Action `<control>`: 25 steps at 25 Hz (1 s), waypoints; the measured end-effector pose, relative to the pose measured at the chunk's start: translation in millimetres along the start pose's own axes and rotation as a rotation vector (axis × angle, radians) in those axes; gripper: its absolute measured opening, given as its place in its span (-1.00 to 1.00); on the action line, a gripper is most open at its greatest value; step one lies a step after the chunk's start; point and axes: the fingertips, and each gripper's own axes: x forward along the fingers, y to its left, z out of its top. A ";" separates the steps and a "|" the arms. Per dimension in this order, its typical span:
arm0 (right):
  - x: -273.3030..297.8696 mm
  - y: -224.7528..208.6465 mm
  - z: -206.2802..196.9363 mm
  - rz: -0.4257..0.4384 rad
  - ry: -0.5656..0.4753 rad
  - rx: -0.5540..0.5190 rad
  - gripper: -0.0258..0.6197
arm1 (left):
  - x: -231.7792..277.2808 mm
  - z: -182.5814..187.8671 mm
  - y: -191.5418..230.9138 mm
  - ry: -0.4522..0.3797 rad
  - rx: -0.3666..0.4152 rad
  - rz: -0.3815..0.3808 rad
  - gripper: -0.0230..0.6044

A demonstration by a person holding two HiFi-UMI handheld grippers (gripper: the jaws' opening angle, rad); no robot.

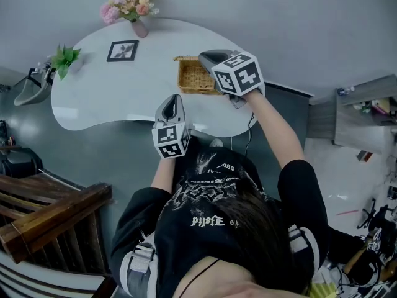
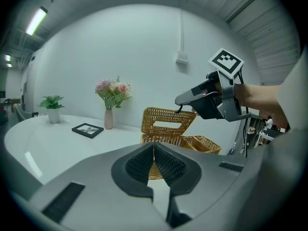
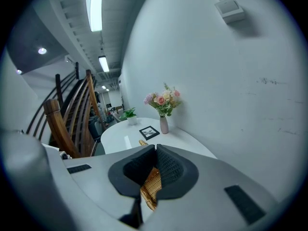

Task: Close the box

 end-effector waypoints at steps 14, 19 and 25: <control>-4.2 10.0 -24.4 -0.008 -0.003 0.013 -0.81 | -0.7 -7.4 -7.1 0.004 -0.004 -0.001 -0.84; -3.6 13.3 -32.2 -0.003 -0.006 0.018 -0.81 | -2.1 -11.3 -6.4 0.006 -0.007 0.012 -0.84; -2.8 16.0 -40.6 -0.001 -0.005 0.030 -0.81 | -4.6 -12.5 -5.7 0.013 -0.010 0.021 -0.84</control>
